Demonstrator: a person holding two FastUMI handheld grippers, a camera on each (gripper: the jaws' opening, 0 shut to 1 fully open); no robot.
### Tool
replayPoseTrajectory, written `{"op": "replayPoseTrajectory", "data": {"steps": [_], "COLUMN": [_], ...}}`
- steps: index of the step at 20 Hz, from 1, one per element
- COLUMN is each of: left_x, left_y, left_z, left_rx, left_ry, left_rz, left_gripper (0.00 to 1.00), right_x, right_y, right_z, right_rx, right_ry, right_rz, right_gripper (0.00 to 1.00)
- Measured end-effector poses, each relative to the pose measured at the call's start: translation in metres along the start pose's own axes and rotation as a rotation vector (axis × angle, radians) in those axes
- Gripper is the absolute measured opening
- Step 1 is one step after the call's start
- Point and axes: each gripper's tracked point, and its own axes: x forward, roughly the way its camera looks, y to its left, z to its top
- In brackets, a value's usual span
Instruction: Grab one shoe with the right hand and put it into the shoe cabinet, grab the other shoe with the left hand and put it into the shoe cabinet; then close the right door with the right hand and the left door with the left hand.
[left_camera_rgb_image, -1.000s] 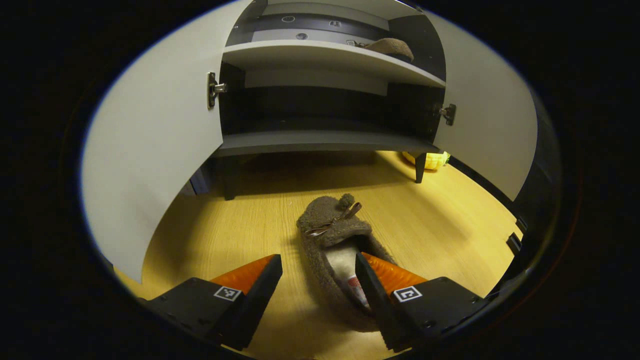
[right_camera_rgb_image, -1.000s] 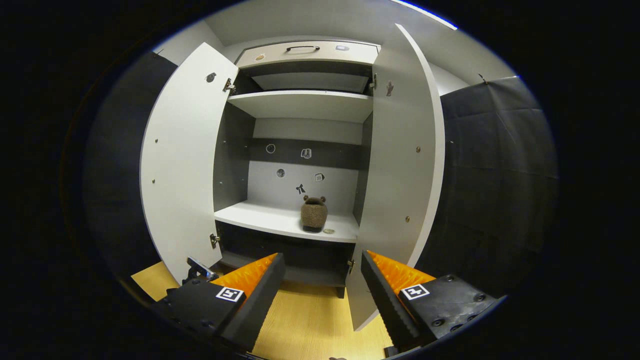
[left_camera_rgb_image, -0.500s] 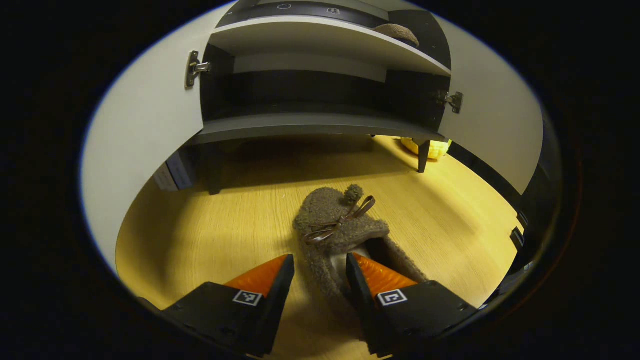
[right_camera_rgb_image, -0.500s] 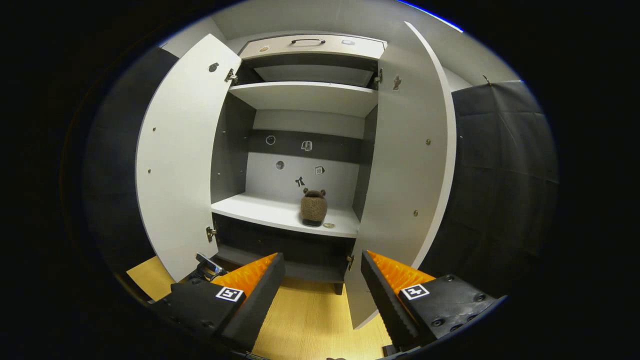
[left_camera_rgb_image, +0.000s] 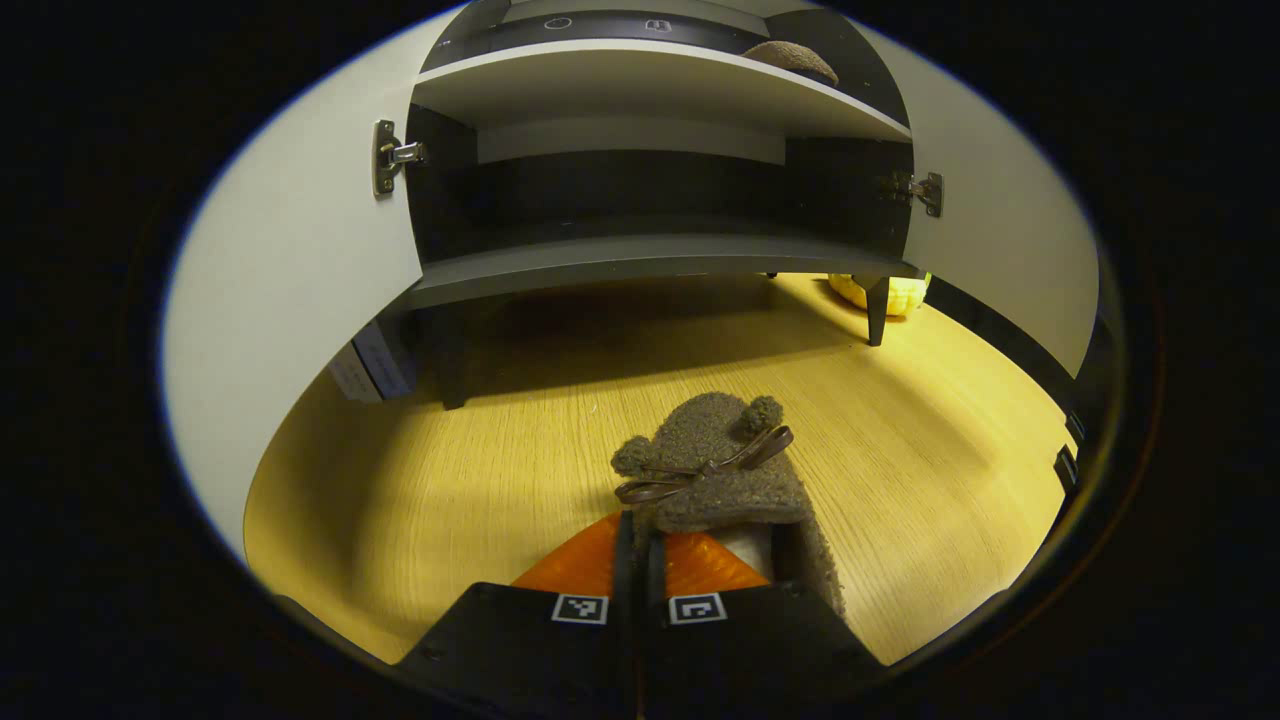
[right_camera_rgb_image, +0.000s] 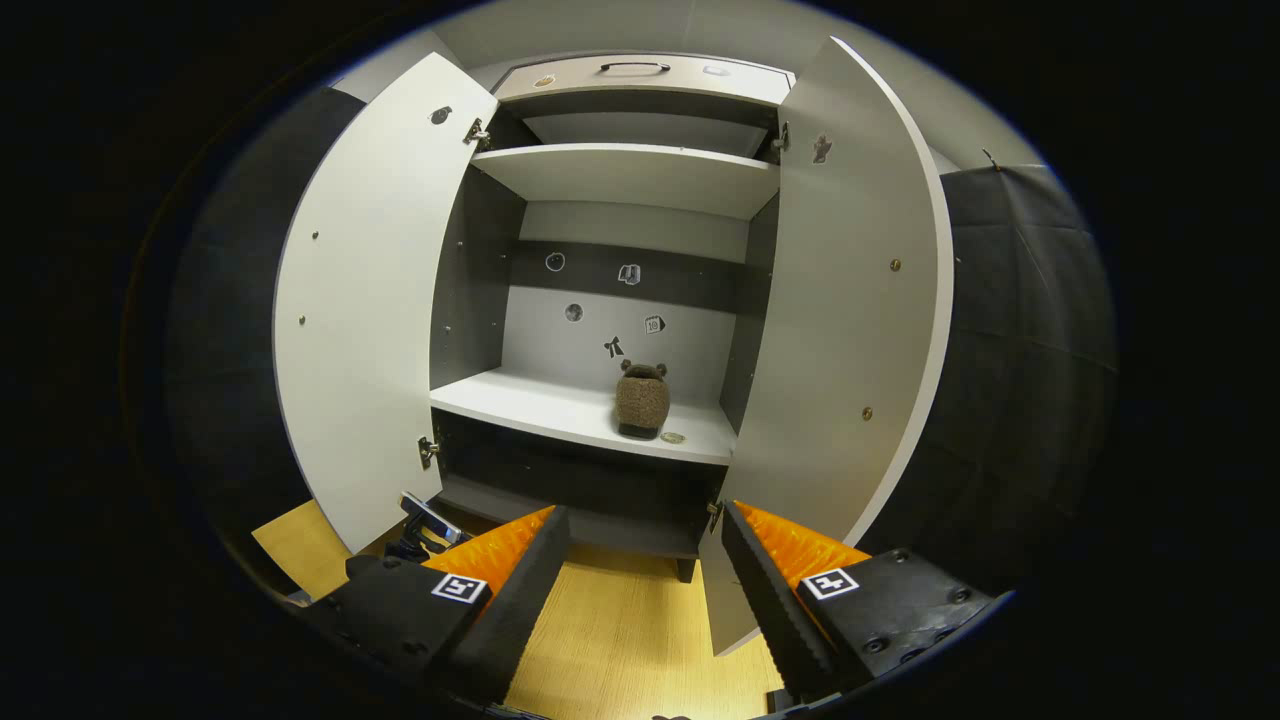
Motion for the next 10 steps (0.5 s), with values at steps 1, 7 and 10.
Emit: {"op": "replayPoseTrajectory", "data": {"steps": [1, 7, 10], "left_x": [0.0, -0.024, -0.059], "left_y": [0.0, 0.003, 0.003], "left_z": [0.0, 0.013, 0.031], "left_rx": [0.002, -0.038, -0.053], "left_ry": [0.001, -0.005, -0.038], "left_rz": [0.001, 0.014, 0.022], "left_gripper": [0.07, 0.05, 0.05], "right_x": [0.001, -0.001, 0.001], "right_y": [0.0, 0.0, -0.002], "right_z": [-0.001, 0.0, 0.002], "right_rx": [0.0, 0.014, 0.029], "right_ry": [0.004, 0.006, 0.004], "right_rz": [0.001, 0.029, 0.052], "right_gripper": [0.98, 0.98, 0.98]}}
